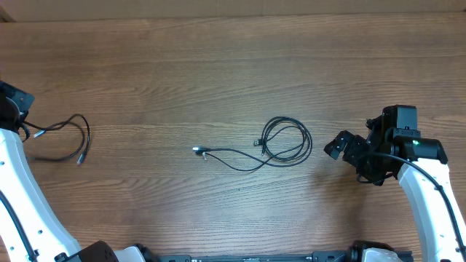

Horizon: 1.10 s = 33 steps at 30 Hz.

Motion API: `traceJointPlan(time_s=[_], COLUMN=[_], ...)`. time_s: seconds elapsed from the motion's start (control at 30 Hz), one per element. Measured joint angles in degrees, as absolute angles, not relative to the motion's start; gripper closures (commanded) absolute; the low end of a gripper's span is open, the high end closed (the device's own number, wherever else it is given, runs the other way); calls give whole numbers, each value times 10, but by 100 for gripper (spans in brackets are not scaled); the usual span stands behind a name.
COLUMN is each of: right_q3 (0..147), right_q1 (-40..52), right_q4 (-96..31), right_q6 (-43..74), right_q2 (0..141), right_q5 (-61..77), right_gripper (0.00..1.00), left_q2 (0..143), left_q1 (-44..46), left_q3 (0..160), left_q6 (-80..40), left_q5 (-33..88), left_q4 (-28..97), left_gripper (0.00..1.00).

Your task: Untangle cables

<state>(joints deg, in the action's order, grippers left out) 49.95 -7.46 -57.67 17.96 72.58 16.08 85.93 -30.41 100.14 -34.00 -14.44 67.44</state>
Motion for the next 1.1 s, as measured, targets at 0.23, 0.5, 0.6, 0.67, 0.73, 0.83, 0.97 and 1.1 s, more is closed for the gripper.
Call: traceJointPlan(time_s=[0.23, 0.5, 0.6, 0.67, 0.73, 0.83, 0.97, 1.1], right_q3=[500, 500, 500, 500, 500, 500, 500, 500], right_q1=[-75, -75, -74, -75, -74, -75, -75, -75], right_q4=[-577, -576, -577, -576, -577, -577, -576, -577], right_q6=[179, 179, 179, 179, 179, 180, 179, 179], right_q2=[726, 726, 726, 726, 726, 726, 726, 726], right_q5=[161, 161, 161, 161, 161, 161, 161, 161], right_gripper=[0, 0, 0, 0, 0, 0, 0, 0], left_q2=[864, 877, 877, 878, 878, 878, 878, 878], left_q1=[-304, -304, -304, -304, -304, -304, -304, -304], left_q3=[1001, 1001, 1001, 1001, 1001, 1001, 1001, 1001], left_q6=[-344, -347, -347, -346, -349, -352, -355, -355], left_q5=[-149, -149, -149, -149, -150, -148, -134, -108], left_q4=[649, 609, 602, 602, 602, 602, 610, 621], left_gripper=[96, 96, 87, 51, 24, 19, 19, 18])
